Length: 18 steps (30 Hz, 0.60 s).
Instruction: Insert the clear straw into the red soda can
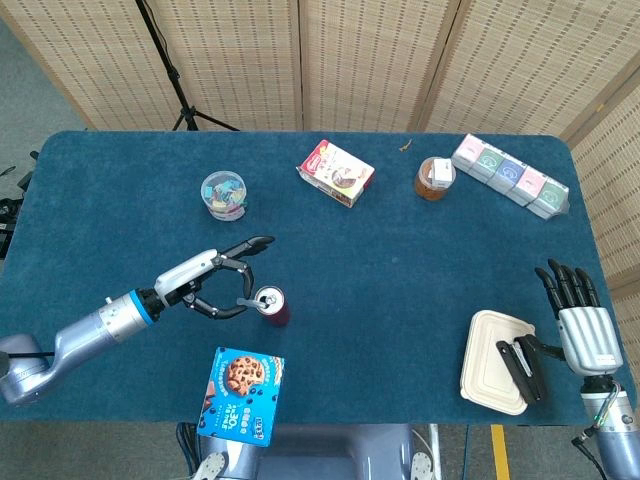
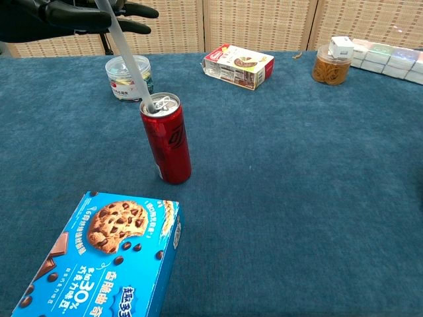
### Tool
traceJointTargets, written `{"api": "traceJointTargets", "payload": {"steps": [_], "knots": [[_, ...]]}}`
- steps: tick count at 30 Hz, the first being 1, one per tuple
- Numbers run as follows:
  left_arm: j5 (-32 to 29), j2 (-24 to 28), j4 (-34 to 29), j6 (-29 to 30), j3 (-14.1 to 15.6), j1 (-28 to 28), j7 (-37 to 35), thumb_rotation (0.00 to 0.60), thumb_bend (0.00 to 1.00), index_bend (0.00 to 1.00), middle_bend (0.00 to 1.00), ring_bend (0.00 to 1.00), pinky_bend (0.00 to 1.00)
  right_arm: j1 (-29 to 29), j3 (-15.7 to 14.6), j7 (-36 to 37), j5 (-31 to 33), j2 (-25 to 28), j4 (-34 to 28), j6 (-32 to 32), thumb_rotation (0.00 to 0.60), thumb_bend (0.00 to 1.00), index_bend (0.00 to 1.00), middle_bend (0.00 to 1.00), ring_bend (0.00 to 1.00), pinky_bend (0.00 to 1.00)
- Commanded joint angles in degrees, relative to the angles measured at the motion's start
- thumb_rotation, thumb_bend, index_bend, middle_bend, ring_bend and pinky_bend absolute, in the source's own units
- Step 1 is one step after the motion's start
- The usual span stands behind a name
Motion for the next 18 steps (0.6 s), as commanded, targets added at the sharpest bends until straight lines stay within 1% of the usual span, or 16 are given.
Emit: {"api": "traceJointTargets", "payload": {"steps": [1, 13, 18], "knots": [[-0.3, -0.3, 0.1, -0.5, 0.0, -0.1, 0.6, 0.600, 0.35, 0.59, 0.00, 0.00, 0.00, 0.0, 0.0, 0.0, 0.0, 0.0, 0.0, -0.1, 0.600, 0.00, 0.00, 0.00, 0.00, 0.00], [-1.8, -2.3, 1.0, -2.0, -0.6, -0.3, 2.3, 0.600, 0.35, 0.58, 0.00, 0.00, 0.00, 0.1, -0.1, 0.7, 0.3, 0.2, -0.1, -0.7, 0.600, 0.00, 0.00, 0.00, 0.00, 0.00], [-2.4, -4.3, 2.5, -3.4, -0.8, -0.7, 2.5, 0.600, 0.35, 0.57, 0.00, 0.00, 0.00, 0.2, -0.1, 0.8, 0.4, 0.1, 0.2, -1.1, 0.600, 0.00, 0.00, 0.00, 0.00, 0.00]]}}
